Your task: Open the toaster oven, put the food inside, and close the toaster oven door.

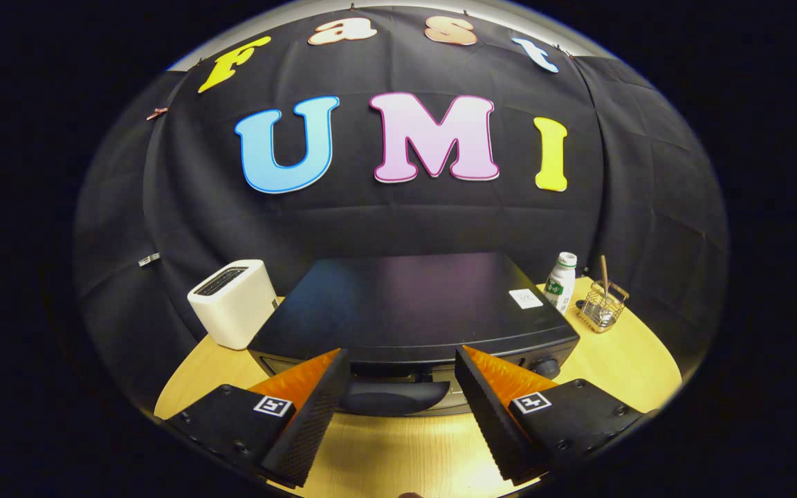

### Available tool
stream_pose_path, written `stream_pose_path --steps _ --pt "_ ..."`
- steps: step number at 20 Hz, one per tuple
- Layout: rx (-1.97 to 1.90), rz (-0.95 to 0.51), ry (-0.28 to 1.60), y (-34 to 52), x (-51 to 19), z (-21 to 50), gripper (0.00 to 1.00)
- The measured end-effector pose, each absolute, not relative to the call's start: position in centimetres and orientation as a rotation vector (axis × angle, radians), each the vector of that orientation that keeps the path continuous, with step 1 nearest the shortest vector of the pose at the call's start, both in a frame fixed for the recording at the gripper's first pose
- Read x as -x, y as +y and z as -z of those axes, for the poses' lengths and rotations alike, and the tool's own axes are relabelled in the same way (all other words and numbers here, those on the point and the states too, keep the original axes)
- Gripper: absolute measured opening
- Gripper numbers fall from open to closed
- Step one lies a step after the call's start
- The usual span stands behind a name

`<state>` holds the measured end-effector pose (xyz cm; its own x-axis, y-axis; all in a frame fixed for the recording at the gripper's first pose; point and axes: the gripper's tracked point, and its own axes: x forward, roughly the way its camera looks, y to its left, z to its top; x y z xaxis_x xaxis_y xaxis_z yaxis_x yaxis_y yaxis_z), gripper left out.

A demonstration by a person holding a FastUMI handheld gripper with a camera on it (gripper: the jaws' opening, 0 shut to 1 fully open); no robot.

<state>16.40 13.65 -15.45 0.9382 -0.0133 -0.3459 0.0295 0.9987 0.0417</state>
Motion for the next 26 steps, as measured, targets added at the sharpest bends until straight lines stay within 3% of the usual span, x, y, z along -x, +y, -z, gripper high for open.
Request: stream_pose_path --steps 10,26 --pt "-0.117 0.032 0.434 13.4 -15.3 17.6 0.99" --pt "0.053 -0.039 0.536 13.3 -6.1 23.3 0.98"
